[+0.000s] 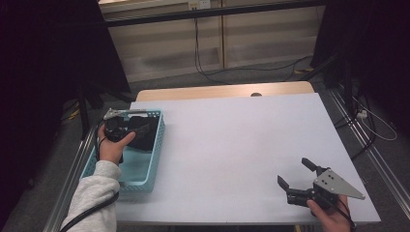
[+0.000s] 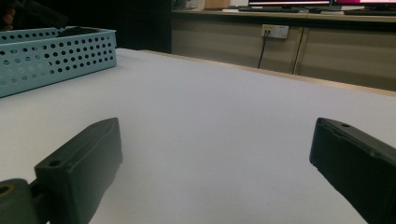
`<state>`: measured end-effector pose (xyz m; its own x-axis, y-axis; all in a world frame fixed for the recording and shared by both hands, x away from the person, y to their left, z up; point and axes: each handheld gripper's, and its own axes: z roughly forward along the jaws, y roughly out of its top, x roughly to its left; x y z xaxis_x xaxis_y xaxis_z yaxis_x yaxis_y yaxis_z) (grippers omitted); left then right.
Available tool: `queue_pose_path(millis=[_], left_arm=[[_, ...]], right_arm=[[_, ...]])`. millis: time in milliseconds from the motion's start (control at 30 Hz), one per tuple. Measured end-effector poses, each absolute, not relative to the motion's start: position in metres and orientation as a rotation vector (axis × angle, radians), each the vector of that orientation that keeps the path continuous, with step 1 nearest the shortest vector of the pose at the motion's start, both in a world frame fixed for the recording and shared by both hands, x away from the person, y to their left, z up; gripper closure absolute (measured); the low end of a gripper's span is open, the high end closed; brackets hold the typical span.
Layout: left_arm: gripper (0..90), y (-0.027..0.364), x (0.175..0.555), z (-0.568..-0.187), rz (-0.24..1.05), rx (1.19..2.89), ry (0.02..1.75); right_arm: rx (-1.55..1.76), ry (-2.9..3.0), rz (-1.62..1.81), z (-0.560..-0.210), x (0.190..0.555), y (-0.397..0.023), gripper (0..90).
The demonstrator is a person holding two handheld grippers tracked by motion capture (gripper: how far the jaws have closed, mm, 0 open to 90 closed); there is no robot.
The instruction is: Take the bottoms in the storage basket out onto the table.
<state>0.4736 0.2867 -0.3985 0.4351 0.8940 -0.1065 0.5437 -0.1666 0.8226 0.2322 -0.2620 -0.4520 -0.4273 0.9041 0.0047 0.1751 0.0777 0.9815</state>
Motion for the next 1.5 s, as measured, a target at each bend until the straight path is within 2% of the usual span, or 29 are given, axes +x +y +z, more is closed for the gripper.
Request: queue_pose_path(millis=[700,1233,1500], left_arm=[[0.8,0.288,0.498,-0.432,0.467,1.984,1.281],[0.0,0.293,0.520,-0.454,0.326,2.002,1.335],[0.0,0.286,0.523,-0.458,0.367,2.042,1.307]], right_arm=[[1.086,1.705,1.393,-0.453,0.231,-0.263,1.7],[1.099,1.701,1.394,-0.454,0.231,-0.267,1.7],[1.098,1.704,1.389,-0.454,0.232,-0.265,1.9]])
